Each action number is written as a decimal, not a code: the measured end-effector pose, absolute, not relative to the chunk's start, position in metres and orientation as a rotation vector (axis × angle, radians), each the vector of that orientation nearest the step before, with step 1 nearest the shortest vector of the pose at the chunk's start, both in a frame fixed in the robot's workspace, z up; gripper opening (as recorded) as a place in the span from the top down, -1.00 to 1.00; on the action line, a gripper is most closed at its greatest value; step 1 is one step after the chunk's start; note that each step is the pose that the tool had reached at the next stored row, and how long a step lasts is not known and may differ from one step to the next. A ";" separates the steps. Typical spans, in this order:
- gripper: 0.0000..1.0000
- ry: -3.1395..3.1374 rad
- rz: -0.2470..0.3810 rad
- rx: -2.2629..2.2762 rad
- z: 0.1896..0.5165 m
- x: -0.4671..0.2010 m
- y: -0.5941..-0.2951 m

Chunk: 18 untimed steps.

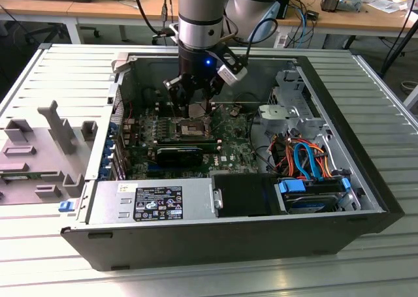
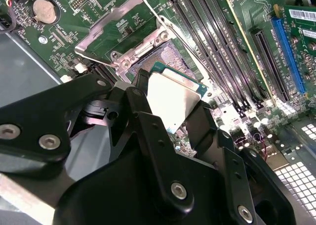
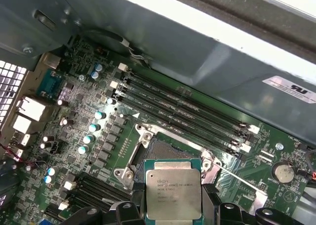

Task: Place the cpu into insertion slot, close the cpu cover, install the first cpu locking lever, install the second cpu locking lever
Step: 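Place the cpu into insertion slot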

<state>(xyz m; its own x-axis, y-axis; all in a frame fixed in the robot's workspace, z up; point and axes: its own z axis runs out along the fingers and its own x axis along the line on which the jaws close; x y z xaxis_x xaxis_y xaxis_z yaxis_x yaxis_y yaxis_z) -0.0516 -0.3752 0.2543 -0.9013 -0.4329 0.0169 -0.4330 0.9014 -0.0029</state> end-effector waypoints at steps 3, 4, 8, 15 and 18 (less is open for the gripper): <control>-0.08 -3.046 0.010 0.701 0.254 -0.052 -0.375; -0.08 -3.045 0.010 0.704 0.254 -0.052 -0.375; -0.08 -3.042 0.010 0.718 0.254 -0.052 -0.375; -0.08 -3.038 0.011 0.737 0.254 -0.052 -0.375; -0.08 -3.036 0.011 0.744 0.254 -0.052 -0.375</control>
